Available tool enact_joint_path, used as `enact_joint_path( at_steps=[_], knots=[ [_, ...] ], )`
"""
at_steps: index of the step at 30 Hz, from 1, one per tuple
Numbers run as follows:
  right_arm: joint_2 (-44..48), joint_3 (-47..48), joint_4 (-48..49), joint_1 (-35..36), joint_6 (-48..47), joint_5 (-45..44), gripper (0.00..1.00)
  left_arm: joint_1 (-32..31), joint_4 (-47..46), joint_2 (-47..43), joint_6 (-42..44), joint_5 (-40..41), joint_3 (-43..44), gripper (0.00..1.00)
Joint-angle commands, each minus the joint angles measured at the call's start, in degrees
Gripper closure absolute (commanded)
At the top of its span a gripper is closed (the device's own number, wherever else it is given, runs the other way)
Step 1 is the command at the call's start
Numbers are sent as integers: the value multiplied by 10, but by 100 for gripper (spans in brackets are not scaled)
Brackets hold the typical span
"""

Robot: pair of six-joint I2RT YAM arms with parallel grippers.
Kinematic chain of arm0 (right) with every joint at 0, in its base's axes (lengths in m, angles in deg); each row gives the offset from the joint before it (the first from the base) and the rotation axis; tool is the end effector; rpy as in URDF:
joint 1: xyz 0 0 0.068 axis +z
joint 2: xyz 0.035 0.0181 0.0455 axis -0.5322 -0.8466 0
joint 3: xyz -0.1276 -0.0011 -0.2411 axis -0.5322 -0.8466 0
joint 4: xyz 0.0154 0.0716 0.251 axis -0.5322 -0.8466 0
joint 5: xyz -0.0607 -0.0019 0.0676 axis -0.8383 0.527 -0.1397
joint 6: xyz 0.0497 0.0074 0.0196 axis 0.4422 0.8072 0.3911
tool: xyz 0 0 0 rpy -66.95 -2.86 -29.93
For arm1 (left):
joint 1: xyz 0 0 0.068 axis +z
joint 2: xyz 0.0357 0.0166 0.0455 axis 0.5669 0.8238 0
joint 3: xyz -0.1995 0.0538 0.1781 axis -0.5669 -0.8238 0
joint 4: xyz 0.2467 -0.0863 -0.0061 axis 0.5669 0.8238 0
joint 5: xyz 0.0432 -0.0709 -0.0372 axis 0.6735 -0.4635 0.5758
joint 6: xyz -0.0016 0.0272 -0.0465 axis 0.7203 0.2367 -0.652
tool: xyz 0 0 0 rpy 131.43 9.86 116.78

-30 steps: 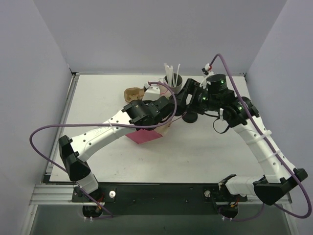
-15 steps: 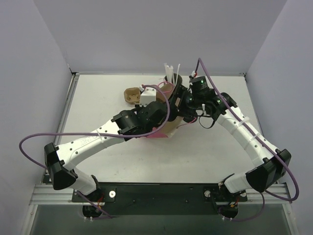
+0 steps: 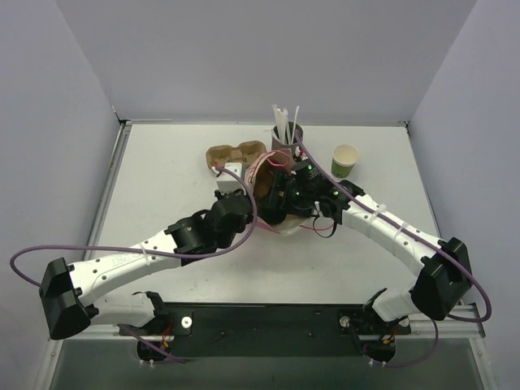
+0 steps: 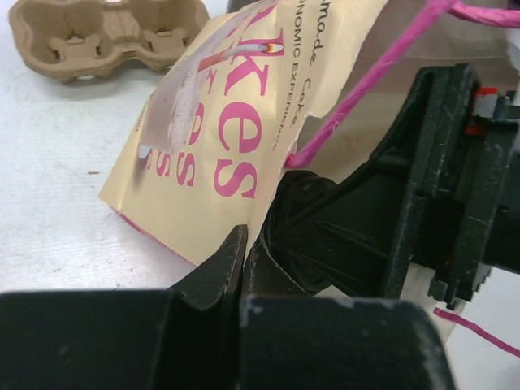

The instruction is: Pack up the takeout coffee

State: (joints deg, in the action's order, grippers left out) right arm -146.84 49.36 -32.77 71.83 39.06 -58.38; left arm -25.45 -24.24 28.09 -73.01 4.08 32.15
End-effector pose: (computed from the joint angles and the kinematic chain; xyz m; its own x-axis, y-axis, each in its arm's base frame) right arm 0.2450 0.2099 0.3080 -0.8025 0.2383 -0.5471 -0.2279 0.7249 0.6500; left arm 0.1574 -0.2257 0.3291 -0.3923 -0.2187 -0.8935 0.1529 0.9423 -0.2978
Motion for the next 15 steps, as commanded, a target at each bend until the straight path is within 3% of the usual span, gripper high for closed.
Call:
enact_joint_path(
  at_steps=[1, 8, 15],
  knots=[
    [36, -20, 62, 23, -51, -34, 46, -3, -180, -59, 60, -42, -59, 100],
    [55, -57, 84, 42, -103, -61, 46, -1, -205, -134, 127, -145, -132, 100],
    [64, -74, 92, 47, -134, -67, 46, -1, -136, -196, 174, -210, -164, 100]
  ],
)
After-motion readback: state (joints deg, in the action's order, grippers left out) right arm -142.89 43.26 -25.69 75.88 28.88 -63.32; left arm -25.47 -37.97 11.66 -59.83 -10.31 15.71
